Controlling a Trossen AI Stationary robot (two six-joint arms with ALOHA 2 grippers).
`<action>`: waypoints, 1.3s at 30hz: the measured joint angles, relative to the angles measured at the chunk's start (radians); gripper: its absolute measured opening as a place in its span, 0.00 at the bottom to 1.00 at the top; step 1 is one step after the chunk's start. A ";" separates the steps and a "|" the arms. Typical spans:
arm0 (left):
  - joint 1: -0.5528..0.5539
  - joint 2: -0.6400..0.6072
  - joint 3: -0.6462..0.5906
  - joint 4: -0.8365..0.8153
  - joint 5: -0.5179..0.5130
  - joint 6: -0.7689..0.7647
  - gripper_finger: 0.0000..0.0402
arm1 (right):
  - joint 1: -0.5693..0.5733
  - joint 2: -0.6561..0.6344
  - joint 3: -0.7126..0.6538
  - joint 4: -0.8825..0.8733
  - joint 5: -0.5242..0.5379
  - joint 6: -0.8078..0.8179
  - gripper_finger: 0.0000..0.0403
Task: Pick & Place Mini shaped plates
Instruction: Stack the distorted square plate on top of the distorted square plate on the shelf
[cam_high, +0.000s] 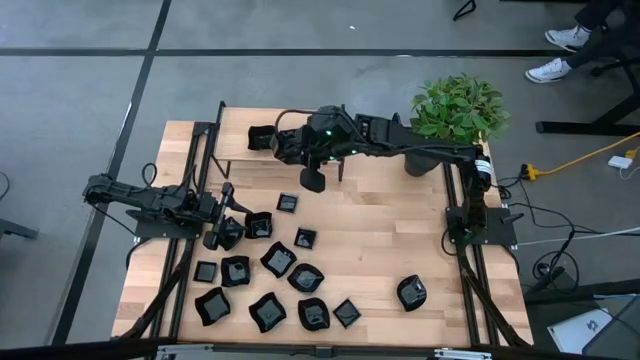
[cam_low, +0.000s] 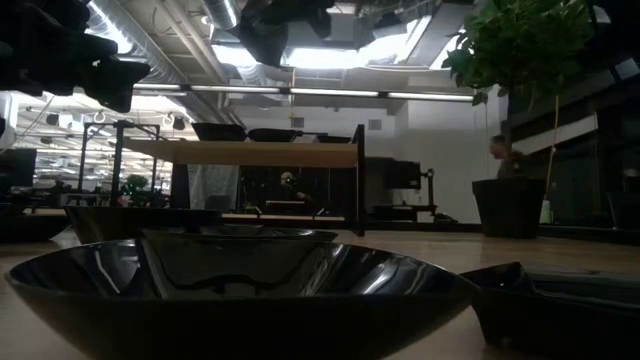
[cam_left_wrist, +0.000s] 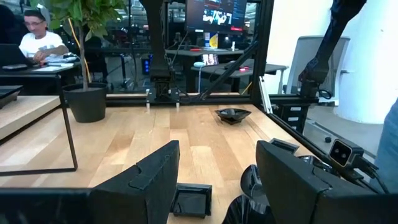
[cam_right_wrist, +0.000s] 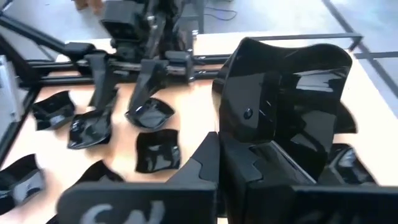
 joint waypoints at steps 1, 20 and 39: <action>0.000 0.000 0.000 0.000 0.000 0.000 0.52 | -0.001 0.010 0.015 0.001 0.001 -0.001 0.00; 0.000 0.000 0.000 0.000 0.000 0.000 0.52 | -0.035 0.182 0.281 -0.036 0.090 -0.106 0.01; 0.000 0.000 0.000 0.000 0.000 0.000 0.52 | -0.063 0.347 0.292 0.078 0.169 -0.190 0.01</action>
